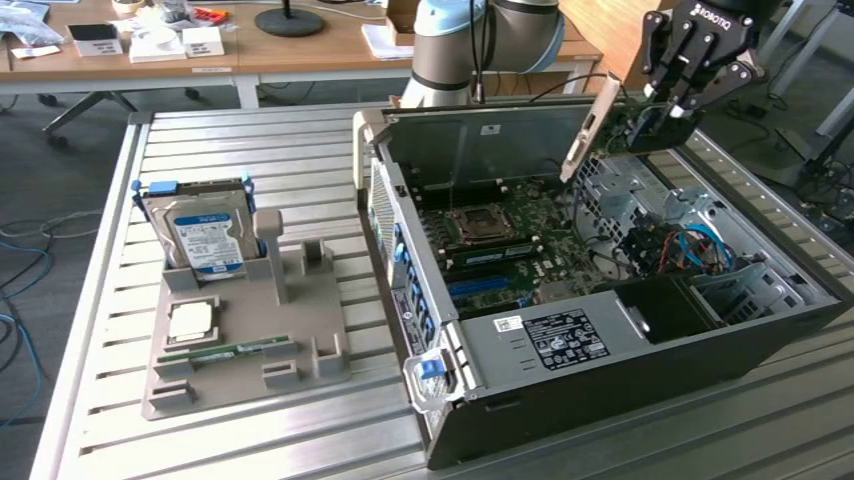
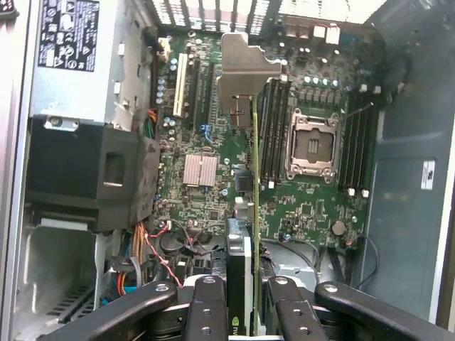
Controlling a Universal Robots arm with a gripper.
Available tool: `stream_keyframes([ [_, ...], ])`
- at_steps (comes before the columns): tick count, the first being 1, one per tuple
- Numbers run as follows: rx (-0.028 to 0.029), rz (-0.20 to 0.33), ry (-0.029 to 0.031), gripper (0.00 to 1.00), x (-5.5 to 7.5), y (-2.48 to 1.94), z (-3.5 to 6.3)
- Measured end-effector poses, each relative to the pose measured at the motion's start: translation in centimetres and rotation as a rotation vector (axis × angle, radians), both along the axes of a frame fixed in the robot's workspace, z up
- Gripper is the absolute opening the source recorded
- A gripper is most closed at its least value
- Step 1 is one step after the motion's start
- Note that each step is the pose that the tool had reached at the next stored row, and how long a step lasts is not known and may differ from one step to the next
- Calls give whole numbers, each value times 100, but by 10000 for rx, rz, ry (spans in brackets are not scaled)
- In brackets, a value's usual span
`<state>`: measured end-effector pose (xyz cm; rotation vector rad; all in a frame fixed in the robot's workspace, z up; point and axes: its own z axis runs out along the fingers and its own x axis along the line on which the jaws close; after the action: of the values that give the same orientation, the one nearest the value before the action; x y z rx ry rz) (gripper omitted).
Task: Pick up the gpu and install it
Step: 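Insert the gpu into the slot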
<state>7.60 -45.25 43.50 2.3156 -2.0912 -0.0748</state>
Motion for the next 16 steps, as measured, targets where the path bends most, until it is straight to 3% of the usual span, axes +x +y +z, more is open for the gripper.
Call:
stream_keyframes([
  [5, 0, 527, 0, 27, 0, 0, 0],
  [16, 0, 560, 0, 27, 0, 0, 0],
])
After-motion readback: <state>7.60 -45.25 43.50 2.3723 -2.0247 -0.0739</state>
